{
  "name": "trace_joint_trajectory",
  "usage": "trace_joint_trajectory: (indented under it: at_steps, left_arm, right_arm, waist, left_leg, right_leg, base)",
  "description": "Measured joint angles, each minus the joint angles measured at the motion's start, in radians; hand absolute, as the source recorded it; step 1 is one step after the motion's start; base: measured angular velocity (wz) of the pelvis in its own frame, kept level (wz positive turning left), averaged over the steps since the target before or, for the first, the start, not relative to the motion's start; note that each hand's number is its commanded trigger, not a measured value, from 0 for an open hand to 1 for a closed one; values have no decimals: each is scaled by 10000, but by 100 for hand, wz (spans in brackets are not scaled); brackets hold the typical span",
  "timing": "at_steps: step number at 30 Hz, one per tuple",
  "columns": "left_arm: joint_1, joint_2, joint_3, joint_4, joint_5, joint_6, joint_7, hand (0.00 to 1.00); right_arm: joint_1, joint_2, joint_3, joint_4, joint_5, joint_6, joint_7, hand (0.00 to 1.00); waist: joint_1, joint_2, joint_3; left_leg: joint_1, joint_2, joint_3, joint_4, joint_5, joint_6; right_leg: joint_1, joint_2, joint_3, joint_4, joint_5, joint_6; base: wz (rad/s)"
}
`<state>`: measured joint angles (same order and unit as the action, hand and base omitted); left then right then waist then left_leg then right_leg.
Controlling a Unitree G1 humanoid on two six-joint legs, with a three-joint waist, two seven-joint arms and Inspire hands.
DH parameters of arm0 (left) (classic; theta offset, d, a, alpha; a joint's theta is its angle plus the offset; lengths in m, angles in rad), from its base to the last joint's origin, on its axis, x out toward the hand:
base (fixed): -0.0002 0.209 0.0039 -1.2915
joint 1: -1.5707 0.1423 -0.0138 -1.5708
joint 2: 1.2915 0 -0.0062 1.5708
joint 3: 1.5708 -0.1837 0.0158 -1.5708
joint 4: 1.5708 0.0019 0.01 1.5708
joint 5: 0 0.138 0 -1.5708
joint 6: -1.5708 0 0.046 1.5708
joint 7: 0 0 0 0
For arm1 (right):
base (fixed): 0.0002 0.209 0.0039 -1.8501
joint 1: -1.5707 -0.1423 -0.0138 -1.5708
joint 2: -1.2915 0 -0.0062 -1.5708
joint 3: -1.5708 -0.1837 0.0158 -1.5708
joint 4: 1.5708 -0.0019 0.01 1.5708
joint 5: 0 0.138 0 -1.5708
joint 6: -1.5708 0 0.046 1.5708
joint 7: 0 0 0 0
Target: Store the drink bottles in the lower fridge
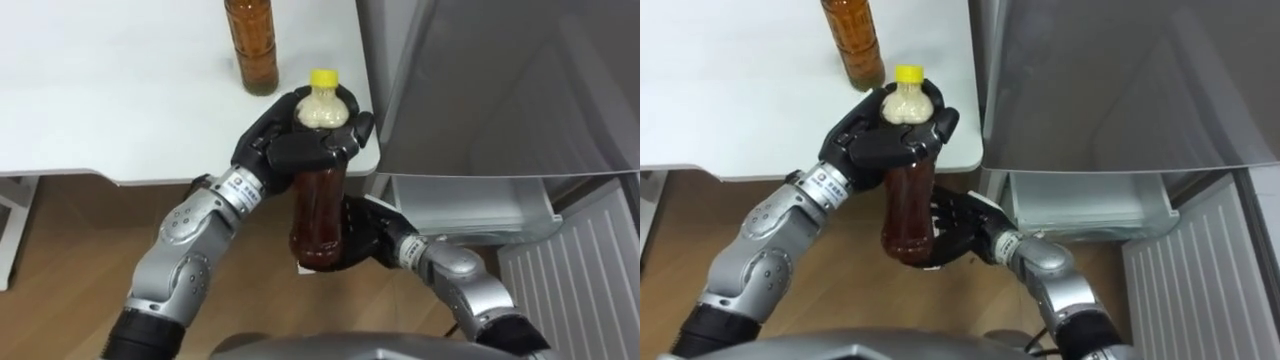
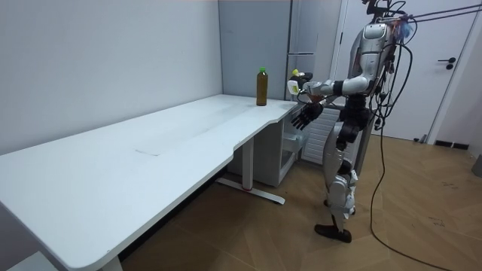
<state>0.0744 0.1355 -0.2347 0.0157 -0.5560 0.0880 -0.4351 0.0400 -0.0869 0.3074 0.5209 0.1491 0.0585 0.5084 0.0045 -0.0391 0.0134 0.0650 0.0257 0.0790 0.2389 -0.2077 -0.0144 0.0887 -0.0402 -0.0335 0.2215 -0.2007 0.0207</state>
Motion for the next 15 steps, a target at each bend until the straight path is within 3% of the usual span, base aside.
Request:
trace_joint_trajectory:
  at_steps: [5, 7, 15]
  left_arm:
    - [0, 38, -6, 67, 319, 0, -99, 100]
    - [0, 215, 9, 70, 461, -1, -206, 100]
    - [5, 581, -99, 164, 908, -4, -370, 100]
  right_arm:
    - [81, -213, 251, -723, -12, 223, 887, 0]
    - [87, -262, 260, -903, -12, 309, 1189, 0]
    - [88, -688, 752, -1812, -1, 427, 1842, 0]
  waist:
    - [253, -73, 48]
    - [296, -160, 83]
    - [362, -224, 45]
  left_leg:
    - [1, 3, 5, 25, -18, 20]
    - [1, 4, 6, 38, -19, 21]
    - [-18, 5, 1, 103, -85, 36]
  right_leg:
    - [-55, -3, -15, 9, -4, 5]
    - [-49, -3, -14, -4, -4, 5]
    - [-38, -1, -9, 17, 5, 16]
  base:
    - [0]
    - [0]
    - [0]
